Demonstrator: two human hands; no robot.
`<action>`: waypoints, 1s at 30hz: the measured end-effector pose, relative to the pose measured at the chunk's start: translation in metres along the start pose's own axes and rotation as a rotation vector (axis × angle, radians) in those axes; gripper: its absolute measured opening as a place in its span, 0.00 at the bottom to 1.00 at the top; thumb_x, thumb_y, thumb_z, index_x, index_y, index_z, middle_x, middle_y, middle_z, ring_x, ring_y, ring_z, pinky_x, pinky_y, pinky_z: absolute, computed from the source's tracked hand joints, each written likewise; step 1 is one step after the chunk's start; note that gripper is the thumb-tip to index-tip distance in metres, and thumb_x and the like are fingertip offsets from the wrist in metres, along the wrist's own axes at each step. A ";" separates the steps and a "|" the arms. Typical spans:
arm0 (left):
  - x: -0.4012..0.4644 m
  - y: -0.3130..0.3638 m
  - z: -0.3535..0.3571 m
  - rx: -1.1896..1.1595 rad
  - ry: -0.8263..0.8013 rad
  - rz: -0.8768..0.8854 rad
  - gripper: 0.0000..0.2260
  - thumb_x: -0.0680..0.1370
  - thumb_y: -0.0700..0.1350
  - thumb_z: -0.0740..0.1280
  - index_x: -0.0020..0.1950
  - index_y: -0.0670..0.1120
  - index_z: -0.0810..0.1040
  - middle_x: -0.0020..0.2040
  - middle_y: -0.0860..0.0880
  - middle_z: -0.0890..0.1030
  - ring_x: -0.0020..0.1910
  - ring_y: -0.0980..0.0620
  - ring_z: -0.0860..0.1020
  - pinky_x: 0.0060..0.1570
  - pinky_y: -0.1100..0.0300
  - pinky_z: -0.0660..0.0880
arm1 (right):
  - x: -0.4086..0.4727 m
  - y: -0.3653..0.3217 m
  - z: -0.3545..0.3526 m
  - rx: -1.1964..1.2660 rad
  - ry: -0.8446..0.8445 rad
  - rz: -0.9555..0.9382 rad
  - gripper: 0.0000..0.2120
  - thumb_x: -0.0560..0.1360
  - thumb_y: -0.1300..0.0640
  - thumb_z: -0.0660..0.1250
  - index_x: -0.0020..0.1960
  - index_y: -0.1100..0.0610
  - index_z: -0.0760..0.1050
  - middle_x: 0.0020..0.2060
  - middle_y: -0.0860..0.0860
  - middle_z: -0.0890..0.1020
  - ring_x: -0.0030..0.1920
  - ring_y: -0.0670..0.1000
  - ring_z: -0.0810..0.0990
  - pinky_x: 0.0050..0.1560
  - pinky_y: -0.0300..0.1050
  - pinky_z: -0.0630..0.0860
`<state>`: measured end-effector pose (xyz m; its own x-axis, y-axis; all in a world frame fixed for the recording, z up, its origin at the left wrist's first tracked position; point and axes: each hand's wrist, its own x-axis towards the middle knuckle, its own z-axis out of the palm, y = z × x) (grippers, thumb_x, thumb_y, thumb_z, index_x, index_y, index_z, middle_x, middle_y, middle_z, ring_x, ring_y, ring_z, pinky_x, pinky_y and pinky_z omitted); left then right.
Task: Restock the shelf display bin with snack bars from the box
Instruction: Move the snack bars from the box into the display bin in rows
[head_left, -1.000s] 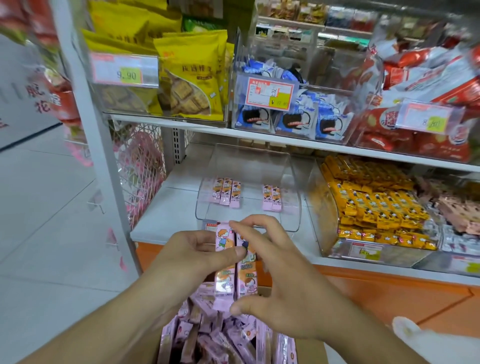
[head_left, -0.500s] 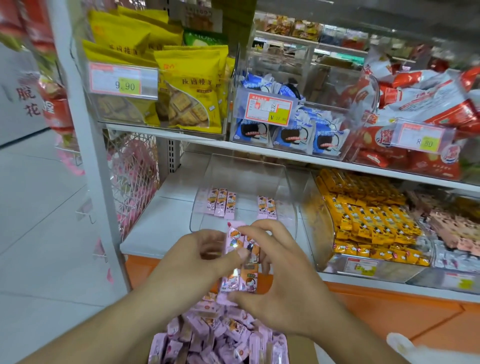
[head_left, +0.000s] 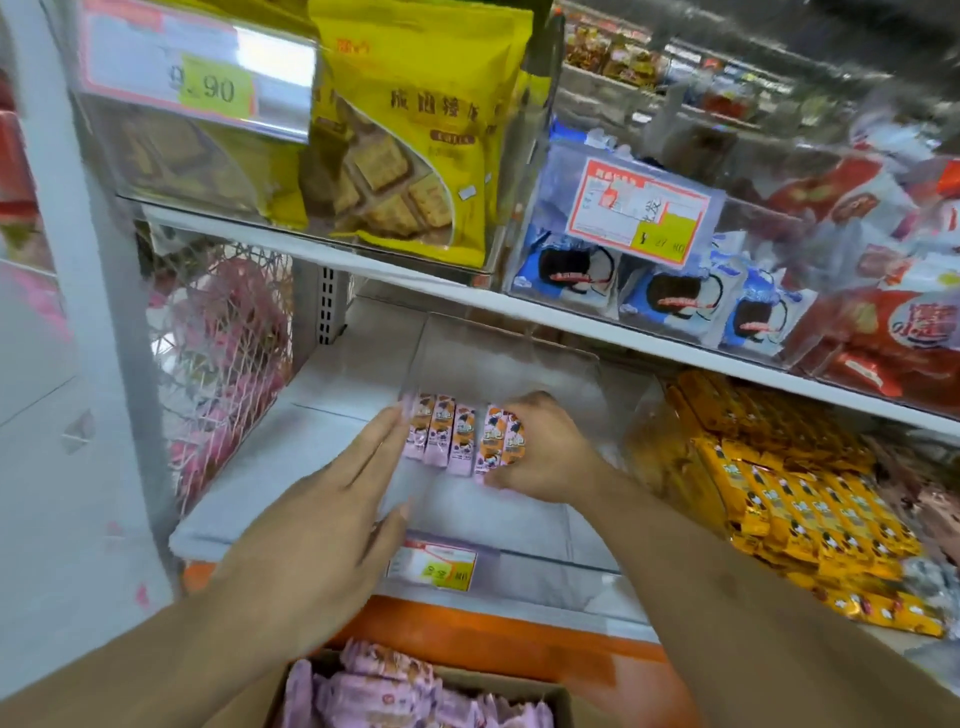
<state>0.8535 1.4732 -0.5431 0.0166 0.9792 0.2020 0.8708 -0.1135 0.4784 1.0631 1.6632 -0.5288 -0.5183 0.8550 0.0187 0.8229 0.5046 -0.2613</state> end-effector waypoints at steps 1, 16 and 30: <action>-0.001 -0.001 0.000 0.000 -0.002 -0.006 0.33 0.84 0.60 0.54 0.82 0.64 0.35 0.78 0.71 0.31 0.51 0.57 0.79 0.67 0.57 0.73 | 0.011 0.006 0.007 -0.010 -0.011 0.006 0.21 0.60 0.46 0.85 0.45 0.44 0.76 0.44 0.49 0.77 0.55 0.55 0.77 0.46 0.38 0.65; -0.004 -0.003 0.003 -0.025 0.025 0.023 0.32 0.84 0.59 0.54 0.82 0.66 0.37 0.77 0.73 0.31 0.67 0.59 0.75 0.70 0.56 0.72 | 0.017 0.007 0.031 -0.009 0.014 0.094 0.26 0.75 0.48 0.75 0.71 0.52 0.77 0.66 0.51 0.78 0.66 0.54 0.76 0.67 0.47 0.74; -0.004 -0.002 0.000 -0.054 0.031 0.048 0.32 0.85 0.59 0.55 0.81 0.66 0.36 0.76 0.74 0.29 0.71 0.66 0.68 0.73 0.63 0.67 | 0.026 -0.002 0.051 -0.203 -0.124 0.053 0.31 0.84 0.35 0.55 0.84 0.39 0.52 0.85 0.48 0.53 0.84 0.56 0.49 0.81 0.60 0.49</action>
<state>0.8520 1.4692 -0.5449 0.0420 0.9669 0.2515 0.8414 -0.1699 0.5129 1.0357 1.6785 -0.5770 -0.4878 0.8658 -0.1121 0.8730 0.4841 -0.0595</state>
